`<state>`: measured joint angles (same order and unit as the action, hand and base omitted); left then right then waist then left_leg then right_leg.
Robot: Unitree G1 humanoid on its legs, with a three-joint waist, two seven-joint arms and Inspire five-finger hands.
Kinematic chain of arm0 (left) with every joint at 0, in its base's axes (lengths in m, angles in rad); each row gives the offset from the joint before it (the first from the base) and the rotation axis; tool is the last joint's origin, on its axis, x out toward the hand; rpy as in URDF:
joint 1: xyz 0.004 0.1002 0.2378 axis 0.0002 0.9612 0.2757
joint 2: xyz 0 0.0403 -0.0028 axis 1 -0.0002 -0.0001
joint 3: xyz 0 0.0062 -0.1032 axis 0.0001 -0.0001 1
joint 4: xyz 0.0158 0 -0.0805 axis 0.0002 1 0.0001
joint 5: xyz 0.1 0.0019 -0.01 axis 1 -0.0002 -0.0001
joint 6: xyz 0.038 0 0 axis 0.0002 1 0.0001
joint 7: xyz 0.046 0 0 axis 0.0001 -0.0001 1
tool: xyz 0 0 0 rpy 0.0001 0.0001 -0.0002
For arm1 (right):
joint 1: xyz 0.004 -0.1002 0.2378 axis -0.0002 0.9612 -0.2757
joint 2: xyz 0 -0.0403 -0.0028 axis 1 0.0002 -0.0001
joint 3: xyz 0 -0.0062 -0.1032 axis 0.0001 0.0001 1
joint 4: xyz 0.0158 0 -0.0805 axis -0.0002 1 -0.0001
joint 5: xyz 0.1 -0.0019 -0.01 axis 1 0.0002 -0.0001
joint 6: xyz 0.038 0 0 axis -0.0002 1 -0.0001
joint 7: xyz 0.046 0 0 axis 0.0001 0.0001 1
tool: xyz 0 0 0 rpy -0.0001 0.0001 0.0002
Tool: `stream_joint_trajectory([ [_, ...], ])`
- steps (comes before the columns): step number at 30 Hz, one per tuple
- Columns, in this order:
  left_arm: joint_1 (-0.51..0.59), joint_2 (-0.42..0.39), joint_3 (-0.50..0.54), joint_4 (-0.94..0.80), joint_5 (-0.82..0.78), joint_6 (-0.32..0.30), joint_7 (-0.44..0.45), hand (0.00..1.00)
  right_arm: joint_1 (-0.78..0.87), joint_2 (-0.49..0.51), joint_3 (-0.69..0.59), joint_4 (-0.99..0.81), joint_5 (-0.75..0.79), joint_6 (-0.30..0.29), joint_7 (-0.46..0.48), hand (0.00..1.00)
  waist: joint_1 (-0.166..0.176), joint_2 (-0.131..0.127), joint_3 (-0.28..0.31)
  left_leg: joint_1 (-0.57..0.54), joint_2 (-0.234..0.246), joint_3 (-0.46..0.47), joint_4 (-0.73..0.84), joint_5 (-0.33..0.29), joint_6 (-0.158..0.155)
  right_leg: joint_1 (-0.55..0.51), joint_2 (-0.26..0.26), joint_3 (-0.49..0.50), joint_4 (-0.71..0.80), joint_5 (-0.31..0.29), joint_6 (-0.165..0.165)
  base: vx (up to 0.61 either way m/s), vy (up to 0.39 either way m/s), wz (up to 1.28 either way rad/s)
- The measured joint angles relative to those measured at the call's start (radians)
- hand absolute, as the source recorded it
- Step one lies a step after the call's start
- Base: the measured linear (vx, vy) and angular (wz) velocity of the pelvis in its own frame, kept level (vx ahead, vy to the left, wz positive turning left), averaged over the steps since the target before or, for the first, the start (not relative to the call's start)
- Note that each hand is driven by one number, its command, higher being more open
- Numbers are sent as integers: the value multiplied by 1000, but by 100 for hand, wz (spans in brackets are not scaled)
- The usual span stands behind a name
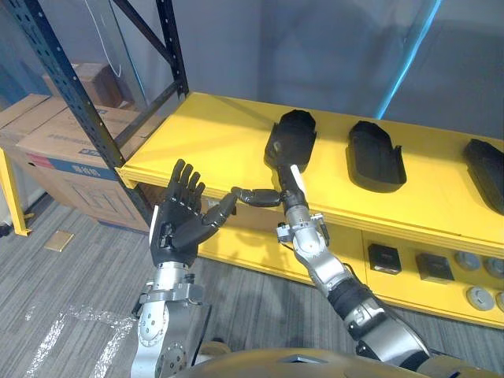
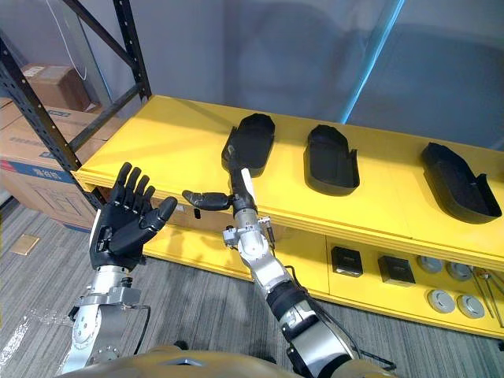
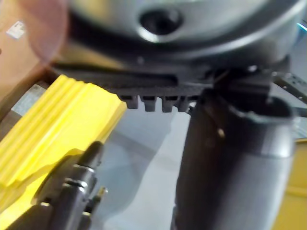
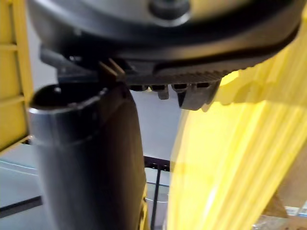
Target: Walk over and take three plastic housings, then place them on the shelf
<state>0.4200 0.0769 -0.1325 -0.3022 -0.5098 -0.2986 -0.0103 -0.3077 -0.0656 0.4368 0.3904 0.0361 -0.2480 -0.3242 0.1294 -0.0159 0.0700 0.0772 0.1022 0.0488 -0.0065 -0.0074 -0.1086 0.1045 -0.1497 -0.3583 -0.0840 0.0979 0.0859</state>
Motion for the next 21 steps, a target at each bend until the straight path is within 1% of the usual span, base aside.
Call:
stream_joint_trajectory([
  [1,0,0,8,0,1,0,0,100,30,0,2,-76,1,1,18,100,-6,-2,1,2,3,7,1,-3,-2,-2,2,8,0,0,0,19,6,-20],
  [3,-1,1,16,0,1,-1,0,100,55,-2,5,-157,5,3,49,100,-17,-8,0,2,8,19,2,-6,-4,-8,7,18,0,3,3,16,-1,-20],
  [5,-6,2,29,1,6,-1,7,100,89,-19,7,-277,13,21,101,100,-28,-22,-1,5,18,43,5,-9,-9,-18,15,42,4,4,4,21,-9,-28],
  [8,-38,2,28,14,8,-1,21,100,135,-57,6,-383,30,41,150,100,-35,-26,0,22,22,67,5,-17,-9,-17,20,66,5,5,5,14,6,-25],
  [9,-44,3,30,14,10,-2,27,100,146,-63,5,-413,50,50,169,100,-48,-26,0,24,22,73,5,-19,-9,-18,20,72,5,5,5,7,16,-26],
  [10,-58,6,32,15,11,-2,34,100,164,-72,1,-451,83,58,195,100,-53,-26,0,26,22,86,5,-22,-9,-20,21,85,5,6,6,11,21,-26],
  [13,-103,18,31,13,51,-2,37,100,238,-98,-43,-532,185,60,264,100,-57,-26,0,37,25,111,7,-33,-10,-22,24,110,5,7,7,3,26,-24],
  [14,-112,21,32,11,53,-2,38,100,256,-100,-58,-551,197,60,275,100,-59,-26,0,37,26,115,8,-34,-10,-25,25,113,5,7,7,0,19,-18],
  [18,-130,21,73,-33,56,-2,62,100,360,-97,-172,-663,217,56,295,100,-103,-23,0,37,31,142,19,-46,-11,-36,31,142,5,7,7,15,17,-17],
  [21,-145,20,71,-56,52,-2,64,100,428,-92,-244,-679,268,59,284,100,-115,-20,-1,38,31,158,21,-55,-10,-43,31,157,5,8,8,8,22,-17],
])
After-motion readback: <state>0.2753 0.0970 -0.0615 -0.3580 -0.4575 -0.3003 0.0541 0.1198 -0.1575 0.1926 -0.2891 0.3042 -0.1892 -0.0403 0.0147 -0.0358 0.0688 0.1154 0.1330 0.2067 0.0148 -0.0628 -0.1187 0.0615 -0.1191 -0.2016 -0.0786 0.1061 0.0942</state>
